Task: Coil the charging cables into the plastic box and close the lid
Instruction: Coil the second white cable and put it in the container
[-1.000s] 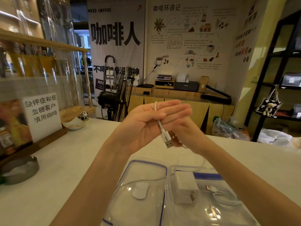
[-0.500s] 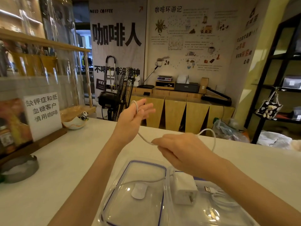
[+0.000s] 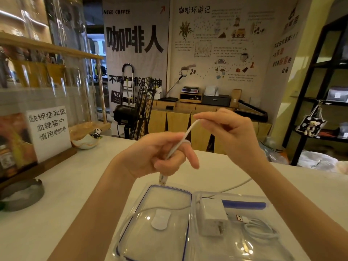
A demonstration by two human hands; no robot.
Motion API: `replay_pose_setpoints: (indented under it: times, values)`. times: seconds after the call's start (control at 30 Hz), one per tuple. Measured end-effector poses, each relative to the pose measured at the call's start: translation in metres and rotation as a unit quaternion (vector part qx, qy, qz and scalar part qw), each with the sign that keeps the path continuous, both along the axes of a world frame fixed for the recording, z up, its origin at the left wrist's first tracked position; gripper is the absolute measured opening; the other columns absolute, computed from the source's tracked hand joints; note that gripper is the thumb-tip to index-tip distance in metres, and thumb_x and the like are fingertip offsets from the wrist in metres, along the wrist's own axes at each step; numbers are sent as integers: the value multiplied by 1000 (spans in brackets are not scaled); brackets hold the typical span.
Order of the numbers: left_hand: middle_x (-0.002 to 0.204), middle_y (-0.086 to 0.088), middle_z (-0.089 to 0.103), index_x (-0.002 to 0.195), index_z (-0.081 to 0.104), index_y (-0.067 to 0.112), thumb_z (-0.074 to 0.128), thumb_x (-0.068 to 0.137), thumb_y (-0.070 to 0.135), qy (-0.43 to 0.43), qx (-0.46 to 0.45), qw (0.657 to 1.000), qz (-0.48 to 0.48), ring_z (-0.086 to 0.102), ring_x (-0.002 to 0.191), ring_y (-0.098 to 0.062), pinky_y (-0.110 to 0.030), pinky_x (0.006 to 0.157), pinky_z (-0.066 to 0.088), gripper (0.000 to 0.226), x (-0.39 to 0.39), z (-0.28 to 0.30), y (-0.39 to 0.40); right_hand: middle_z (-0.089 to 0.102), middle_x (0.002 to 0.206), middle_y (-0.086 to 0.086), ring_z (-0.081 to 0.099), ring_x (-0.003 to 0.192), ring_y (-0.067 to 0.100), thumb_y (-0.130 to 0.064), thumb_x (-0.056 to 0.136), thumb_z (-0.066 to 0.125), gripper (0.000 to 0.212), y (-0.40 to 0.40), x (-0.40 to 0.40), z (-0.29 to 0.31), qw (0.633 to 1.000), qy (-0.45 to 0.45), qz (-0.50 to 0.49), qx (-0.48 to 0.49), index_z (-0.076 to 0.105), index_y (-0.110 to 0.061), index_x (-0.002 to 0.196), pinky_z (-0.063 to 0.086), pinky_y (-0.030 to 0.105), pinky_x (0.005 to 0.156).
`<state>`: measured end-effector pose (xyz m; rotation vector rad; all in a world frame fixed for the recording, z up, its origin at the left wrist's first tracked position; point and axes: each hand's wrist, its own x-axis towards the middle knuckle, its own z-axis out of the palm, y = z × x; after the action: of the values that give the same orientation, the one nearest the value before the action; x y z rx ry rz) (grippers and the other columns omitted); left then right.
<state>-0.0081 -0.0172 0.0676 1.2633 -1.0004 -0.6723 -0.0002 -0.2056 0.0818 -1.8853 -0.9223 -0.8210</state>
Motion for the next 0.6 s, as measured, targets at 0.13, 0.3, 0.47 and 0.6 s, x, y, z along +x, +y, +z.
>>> replay_pose_setpoints:
  times: [0.13,0.3,0.47,0.6]
  values:
    - [51,-4,37,97,53,-10,29,96,17,107,-210,965,-116,34,42,-12,-22,42,30,36,-3,10,1,60,57,-9,46,48,4,-22,87,48,22,19,-9,-18,979,179,94,24,63,-31,101,39,13,45]
    - [53,-7,55,105,53,-8,29,95,22,147,-337,930,-4,36,43,-9,-19,46,32,39,-8,16,-5,57,54,-2,42,37,8,-23,94,39,20,37,-24,-27,947,273,137,-98,53,-35,101,36,16,38]
    - [46,4,52,99,58,4,20,97,29,-2,-256,909,328,37,37,-4,-15,40,35,46,-3,10,-6,58,57,-6,50,46,5,-30,95,36,28,37,-35,-30,937,250,87,-227,51,-30,119,47,22,53]
    - [54,3,59,103,57,5,24,97,25,-129,-112,888,428,42,43,-6,-15,47,40,39,3,4,-2,49,58,-15,46,48,3,-27,94,40,26,28,-38,-25,948,144,4,-285,58,-24,113,38,17,50]
